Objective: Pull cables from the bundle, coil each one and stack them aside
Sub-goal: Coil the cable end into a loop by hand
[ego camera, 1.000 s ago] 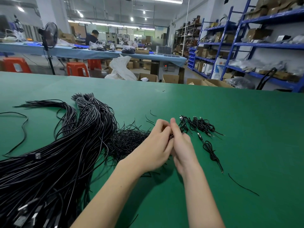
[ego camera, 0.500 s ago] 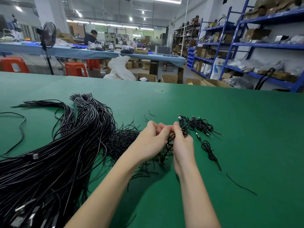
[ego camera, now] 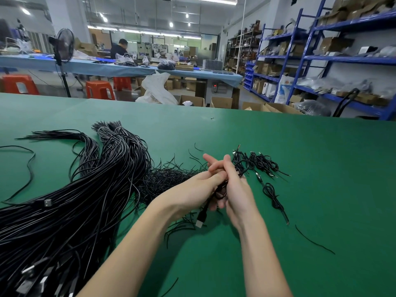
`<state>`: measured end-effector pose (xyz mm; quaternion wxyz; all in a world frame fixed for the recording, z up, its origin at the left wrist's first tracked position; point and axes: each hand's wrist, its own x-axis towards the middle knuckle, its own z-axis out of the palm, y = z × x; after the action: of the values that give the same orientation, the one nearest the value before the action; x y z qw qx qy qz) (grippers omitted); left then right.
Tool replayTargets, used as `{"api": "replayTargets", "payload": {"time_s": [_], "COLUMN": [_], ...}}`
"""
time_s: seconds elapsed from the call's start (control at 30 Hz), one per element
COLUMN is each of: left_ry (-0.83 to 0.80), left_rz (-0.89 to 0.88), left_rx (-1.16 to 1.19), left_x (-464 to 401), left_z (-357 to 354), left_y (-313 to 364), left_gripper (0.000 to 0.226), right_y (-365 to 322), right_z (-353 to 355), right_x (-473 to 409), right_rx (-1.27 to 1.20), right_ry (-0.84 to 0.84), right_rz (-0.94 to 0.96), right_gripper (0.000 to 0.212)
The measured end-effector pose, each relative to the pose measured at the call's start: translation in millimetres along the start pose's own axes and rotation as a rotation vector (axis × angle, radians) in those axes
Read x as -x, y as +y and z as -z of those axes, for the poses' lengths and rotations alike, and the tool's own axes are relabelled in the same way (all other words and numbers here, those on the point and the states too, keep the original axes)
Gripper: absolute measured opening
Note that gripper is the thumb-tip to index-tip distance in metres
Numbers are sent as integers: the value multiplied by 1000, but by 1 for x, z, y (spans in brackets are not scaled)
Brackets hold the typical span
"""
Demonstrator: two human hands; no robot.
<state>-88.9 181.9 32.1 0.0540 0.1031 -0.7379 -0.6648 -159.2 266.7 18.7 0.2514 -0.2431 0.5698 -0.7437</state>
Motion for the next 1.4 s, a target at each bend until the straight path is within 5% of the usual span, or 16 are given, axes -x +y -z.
{"api": "replayTargets", "payload": {"time_s": [0.17, 0.47, 0.63, 0.73, 0.83, 1.03, 1.4], "left_ry": [-75, -112, -122, -170, -204, -40, 61], "left_rz": [48, -5, 5, -3, 6, 57, 176], "left_rx": [183, -54, -92, -99, -122, -137, 134], "left_x": [4, 7, 9, 9, 11, 5, -6], "left_z": [7, 3, 3, 7, 10, 1, 6], "left_y": [5, 2, 3, 2, 2, -1, -12], "left_gripper": [20, 28, 28, 26, 27, 23, 33], "right_y": [5, 1, -2, -1, 1, 7, 17], "right_z": [-1, 2, -2, 1, 1, -1, -6], "right_x": [-4, -3, -3, -2, -5, -11, -16], "right_rx": [45, -74, -125, -108, -116, -184, -158], "right_ry": [-4, -69, -40, -72, -42, 56, -41], "right_rz": [-4, -237, -304, -303, -335, -303, -288], "right_gripper": [53, 50, 77, 48, 59, 64, 50]}}
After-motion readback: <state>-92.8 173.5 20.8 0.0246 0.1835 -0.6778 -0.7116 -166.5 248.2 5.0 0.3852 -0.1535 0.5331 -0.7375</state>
